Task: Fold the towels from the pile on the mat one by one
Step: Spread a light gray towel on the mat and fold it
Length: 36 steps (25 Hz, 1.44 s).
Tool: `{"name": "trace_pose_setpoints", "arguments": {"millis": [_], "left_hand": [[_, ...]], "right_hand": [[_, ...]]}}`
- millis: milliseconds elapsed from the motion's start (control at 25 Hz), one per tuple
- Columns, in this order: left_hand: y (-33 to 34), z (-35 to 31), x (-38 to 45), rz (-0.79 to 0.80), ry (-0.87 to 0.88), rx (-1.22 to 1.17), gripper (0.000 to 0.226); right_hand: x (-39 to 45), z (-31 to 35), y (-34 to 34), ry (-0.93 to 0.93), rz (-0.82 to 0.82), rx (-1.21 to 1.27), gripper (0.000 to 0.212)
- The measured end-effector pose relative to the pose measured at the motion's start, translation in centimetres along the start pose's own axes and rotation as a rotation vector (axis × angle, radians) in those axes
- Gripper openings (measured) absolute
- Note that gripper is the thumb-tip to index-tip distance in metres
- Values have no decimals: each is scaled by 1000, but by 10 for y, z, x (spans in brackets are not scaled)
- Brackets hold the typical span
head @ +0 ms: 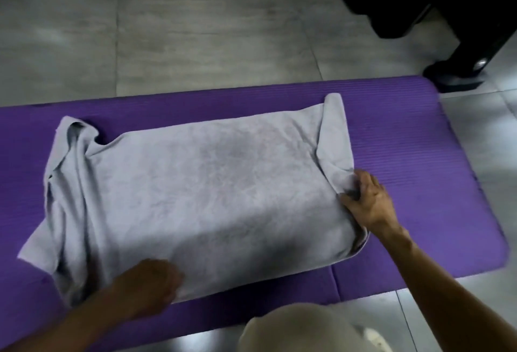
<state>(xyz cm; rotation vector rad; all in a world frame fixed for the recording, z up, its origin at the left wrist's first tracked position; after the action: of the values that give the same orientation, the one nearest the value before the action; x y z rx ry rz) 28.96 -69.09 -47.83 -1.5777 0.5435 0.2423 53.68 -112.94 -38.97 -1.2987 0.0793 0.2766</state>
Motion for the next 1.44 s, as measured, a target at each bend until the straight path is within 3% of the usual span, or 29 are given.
{"name": "trace_pose_setpoints", "arguments": {"millis": [80, 160, 240, 360, 480, 600, 760, 840, 920, 960, 1040, 1160, 1360, 1440], "left_hand": [[-58, -61, 15, -38, 108, -127, 14], [-76, -110, 25, -196, 225, -148, 23], [-60, -134, 37, -141, 220, -120, 36], [-47, -150, 36, -136, 180, -143, 28], [-51, -154, 36, -238, 148, -138, 19], [-56, -163, 34, -291, 106, -119, 18], [-68, -171, 40, -236, 112, -140, 22], [-90, -163, 55, -258, 60, -237, 27], [-104, -155, 77, -287, -34, -267, 33], [-105, -154, 90, -253, -97, -259, 51], [-99, -170, 106, -149, -113, -174, 81], [-93, -209, 106, -156, 99, -58, 53], [-80, -219, 118, -66, 103, 13, 48], [-84, -222, 120, -112, 100, 21, 39]], "right_hand": [[10, -4, 7, 51, 9, 119, 45], [11, -14, 1, 141, -121, 220, 18], [6, -38, -11, 290, -206, 287, 15], [-19, -90, -25, 443, -320, 248, 13], [-46, -118, -22, 267, -307, 76, 8], [-65, -133, -13, 70, -255, -28, 27], [-83, -143, -4, 111, -197, -174, 40], [-78, -129, -12, 134, -238, -301, 28], [-54, -88, -9, -13, -283, -269, 32], [-40, -58, -1, -126, -294, -182, 39], [-12, 15, 29, -289, -211, 19, 48], [24, 89, 72, -368, -44, 80, 54], [142, -20, 27, -29, 84, -45, 57], [175, -44, 5, 84, 147, 22, 53]]}}
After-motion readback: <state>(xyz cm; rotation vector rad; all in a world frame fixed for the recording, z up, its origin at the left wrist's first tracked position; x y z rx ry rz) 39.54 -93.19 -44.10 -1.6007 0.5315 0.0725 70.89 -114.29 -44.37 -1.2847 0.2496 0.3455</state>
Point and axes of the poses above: each hand's wrist, its own x-axis towards the middle knuckle, its own y-axis out of the palm, z = x × y, the point moved 5 cm from there along x, towards the middle knuckle, and after that the axes turned 9 degrees about -y, right-handed, at the moved point
